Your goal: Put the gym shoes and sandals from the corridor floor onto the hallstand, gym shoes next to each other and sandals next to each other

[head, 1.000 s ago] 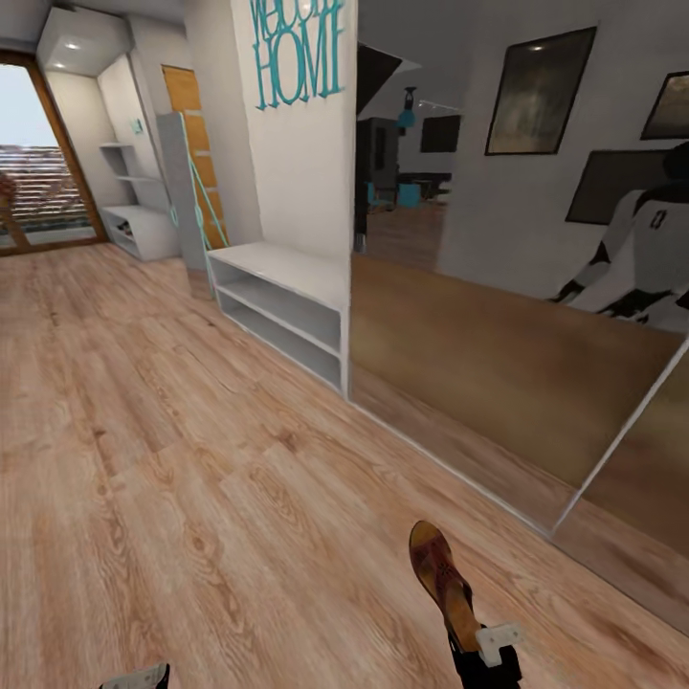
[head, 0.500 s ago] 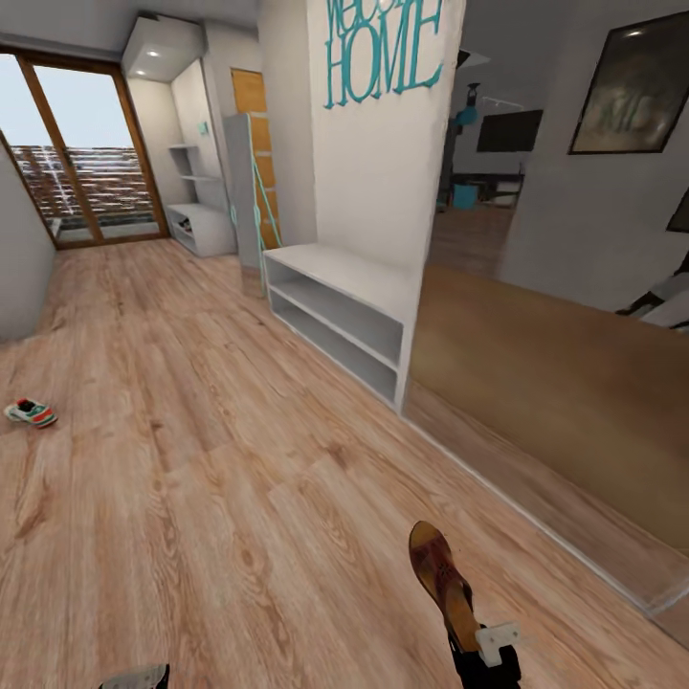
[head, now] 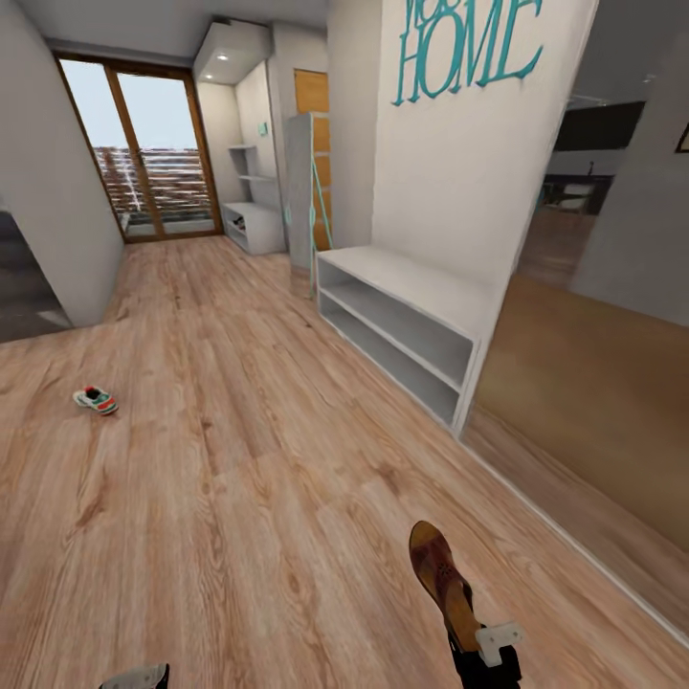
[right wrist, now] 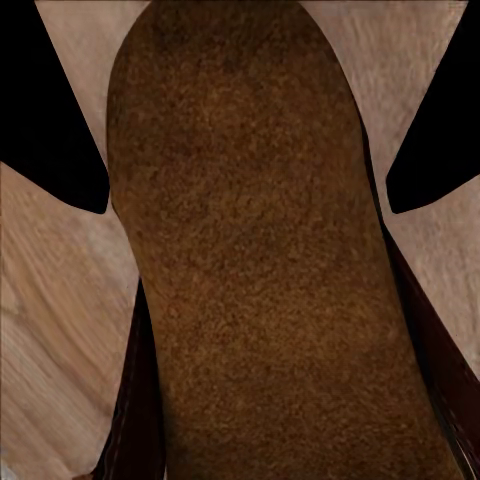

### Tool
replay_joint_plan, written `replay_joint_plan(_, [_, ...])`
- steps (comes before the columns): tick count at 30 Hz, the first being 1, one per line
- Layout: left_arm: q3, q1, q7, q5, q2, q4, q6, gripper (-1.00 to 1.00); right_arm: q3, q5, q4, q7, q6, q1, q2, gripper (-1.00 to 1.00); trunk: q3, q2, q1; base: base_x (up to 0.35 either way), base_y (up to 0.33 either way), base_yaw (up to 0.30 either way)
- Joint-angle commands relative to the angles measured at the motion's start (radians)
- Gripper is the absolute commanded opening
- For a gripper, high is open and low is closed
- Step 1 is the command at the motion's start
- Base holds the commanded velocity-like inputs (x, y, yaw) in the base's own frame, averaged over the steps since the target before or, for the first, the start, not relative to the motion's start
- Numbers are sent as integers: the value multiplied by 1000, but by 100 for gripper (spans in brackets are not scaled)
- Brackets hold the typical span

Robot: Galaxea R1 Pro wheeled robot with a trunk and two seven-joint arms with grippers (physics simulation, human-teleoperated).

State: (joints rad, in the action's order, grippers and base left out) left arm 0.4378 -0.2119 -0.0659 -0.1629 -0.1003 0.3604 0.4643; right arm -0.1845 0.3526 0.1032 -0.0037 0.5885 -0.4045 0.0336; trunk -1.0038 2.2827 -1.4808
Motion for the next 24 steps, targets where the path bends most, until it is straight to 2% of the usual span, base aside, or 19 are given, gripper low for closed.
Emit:
replay_joint_plan(1, [9, -1, -7, -7, 1, -1, 4, 100, -9, 9, 0, 1, 4, 0, 0, -100, -1, 0, 0, 284, 184, 279])
replay_joint_plan(24, [9, -1, -6, -7, 1, -1, 4, 100, -9, 9, 0, 1, 4, 0, 0, -100, -1, 0, 0, 293, 159, 279])
